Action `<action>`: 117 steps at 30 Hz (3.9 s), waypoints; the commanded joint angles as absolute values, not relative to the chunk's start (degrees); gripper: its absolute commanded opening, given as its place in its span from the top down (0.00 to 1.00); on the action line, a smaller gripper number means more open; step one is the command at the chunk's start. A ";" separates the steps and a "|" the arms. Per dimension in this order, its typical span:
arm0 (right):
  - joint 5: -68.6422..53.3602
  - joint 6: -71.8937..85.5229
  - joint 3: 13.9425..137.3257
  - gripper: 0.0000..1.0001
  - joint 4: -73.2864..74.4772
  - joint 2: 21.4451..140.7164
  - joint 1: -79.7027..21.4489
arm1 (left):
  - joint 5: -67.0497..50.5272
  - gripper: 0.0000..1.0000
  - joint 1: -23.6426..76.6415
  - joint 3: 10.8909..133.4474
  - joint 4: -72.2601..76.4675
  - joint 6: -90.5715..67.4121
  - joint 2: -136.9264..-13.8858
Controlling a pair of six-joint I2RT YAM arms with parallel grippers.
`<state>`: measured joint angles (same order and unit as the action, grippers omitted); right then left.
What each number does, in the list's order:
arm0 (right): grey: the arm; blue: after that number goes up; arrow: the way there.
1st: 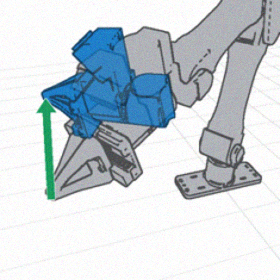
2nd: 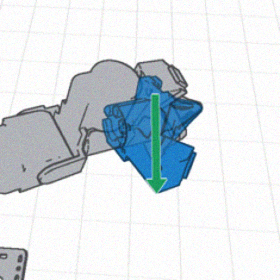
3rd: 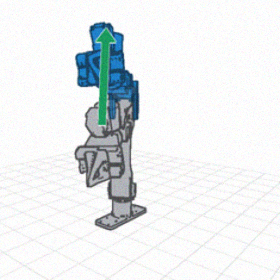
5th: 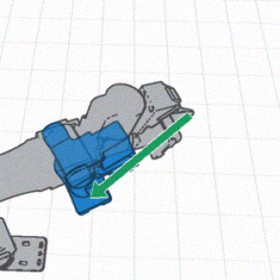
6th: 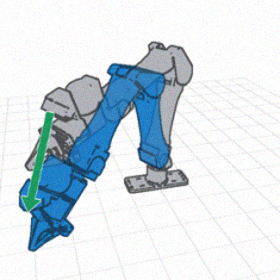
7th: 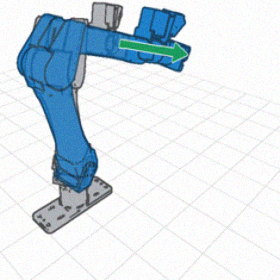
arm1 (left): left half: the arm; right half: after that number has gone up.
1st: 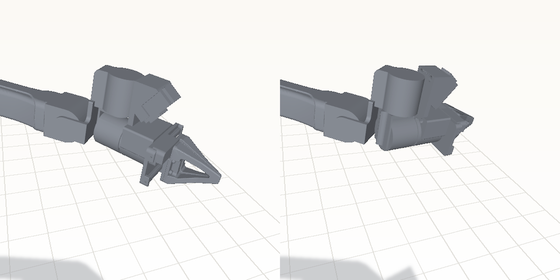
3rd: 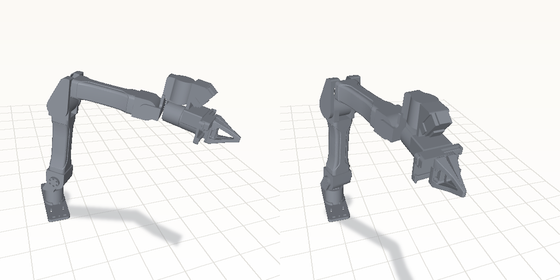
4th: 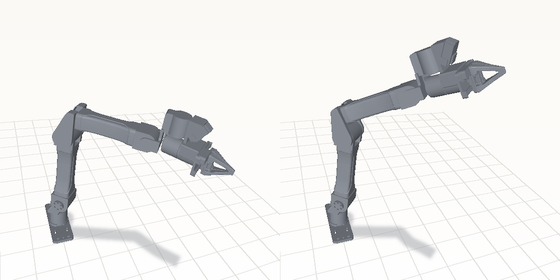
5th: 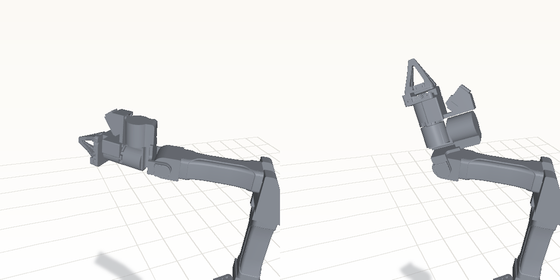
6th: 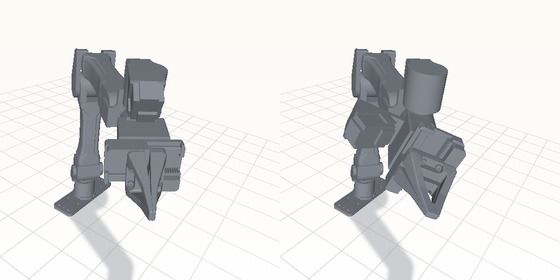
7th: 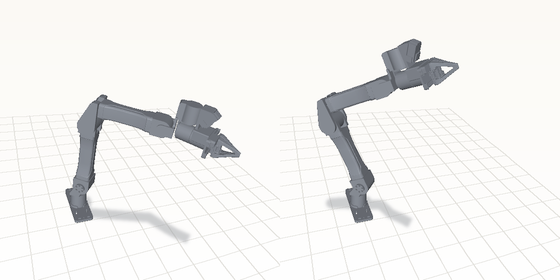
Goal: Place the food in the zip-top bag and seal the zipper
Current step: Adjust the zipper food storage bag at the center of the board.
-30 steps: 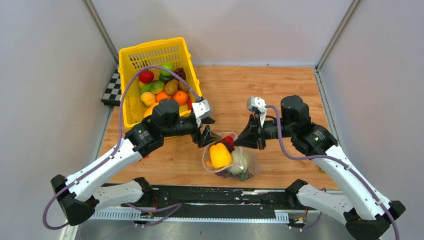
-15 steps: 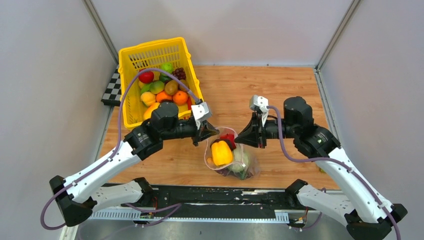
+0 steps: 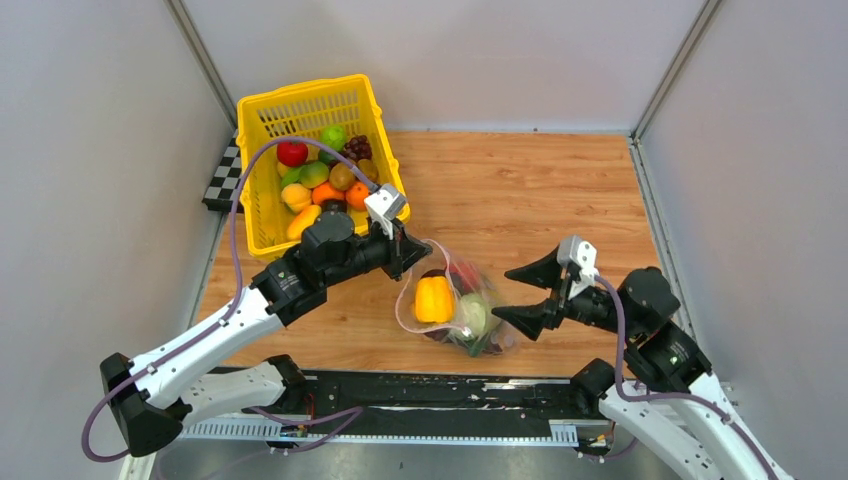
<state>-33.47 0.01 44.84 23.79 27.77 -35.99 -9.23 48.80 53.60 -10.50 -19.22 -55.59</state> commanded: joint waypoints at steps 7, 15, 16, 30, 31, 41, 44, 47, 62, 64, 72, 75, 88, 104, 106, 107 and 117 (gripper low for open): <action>-34.08 5.87 33.66 0.36 7.29 20.83 -38.17 | -2.67 1.00 48.96 54.96 -6.20 -26.67 -53.78; -23.59 -1.85 30.60 0.39 6.80 22.82 -53.28 | -1.63 1.00 48.96 55.41 -7.55 -26.76 -53.96; -20.89 -3.16 30.20 0.39 6.59 23.30 -56.01 | -1.36 1.00 48.96 55.45 -7.77 -26.80 -53.88; 14.90 -21.50 22.30 0.51 -8.25 30.26 -81.92 | -1.57 1.00 48.96 55.55 -8.57 -26.10 -52.87; 15.73 -21.74 21.83 0.55 -9.79 30.52 -82.10 | -1.72 1.00 48.96 55.55 -8.53 -26.10 -52.96; 17.78 -22.65 18.49 0.73 -16.86 28.27 -83.19 | -2.35 1.00 48.95 55.55 -8.31 -25.93 -53.30; 17.75 -22.89 18.60 0.78 -15.87 28.28 -83.22 | -2.53 1.00 48.96 55.58 -8.09 -26.01 -53.41; 16.97 -22.85 18.70 0.85 -15.89 28.26 -83.23 | -2.63 1.00 48.96 55.45 -7.89 -26.23 -53.39; 24.35 -15.49 24.08 1.00 -2.15 12.59 -83.16 | 3.64 1.00 48.96 58.42 -16.88 -22.76 -51.02; 26.63 -14.79 26.16 1.00 1.94 9.33 -83.17 | 2.62 1.00 48.91 59.23 -18.34 -21.42 -50.69; 33.27 -14.19 39.09 1.00 14.53 11.02 -83.21 | -7.25 1.00 48.94 64.60 -28.35 -15.27 -50.46; 32.59 -14.30 42.98 1.00 15.72 14.25 -83.22 | -13.37 1.00 48.96 66.61 -30.33 -14.94 -50.42; 27.42 -14.19 49.81 1.00 21.32 28.64 -79.82 | -12.44 1.00 48.91 65.18 -39.24 -13.62 -47.22; -29.07 -3.46 50.34 1.00 12.82 43.07 -33.13 | -0.38 1.00 48.96 65.83 -44.50 -11.81 -48.35; -30.65 -3.32 50.27 1.00 11.42 43.60 -33.06 | -0.11 1.00 48.96 66.70 -44.10 -11.71 -49.68; -31.70 -3.34 50.23 1.00 10.94 43.74 -33.06 | -0.17 0.91 49.00 67.34 -43.74 -11.46 -50.22; -31.49 -3.03 49.68 1.00 8.98 43.86 -32.96 | 3.95 0.33 48.95 73.87 -46.21 -6.69 -50.04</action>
<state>-30.59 -4.03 49.50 14.02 43.90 -33.28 1.30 49.10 69.23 -45.39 -9.76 -51.33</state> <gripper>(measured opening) 0.009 0.587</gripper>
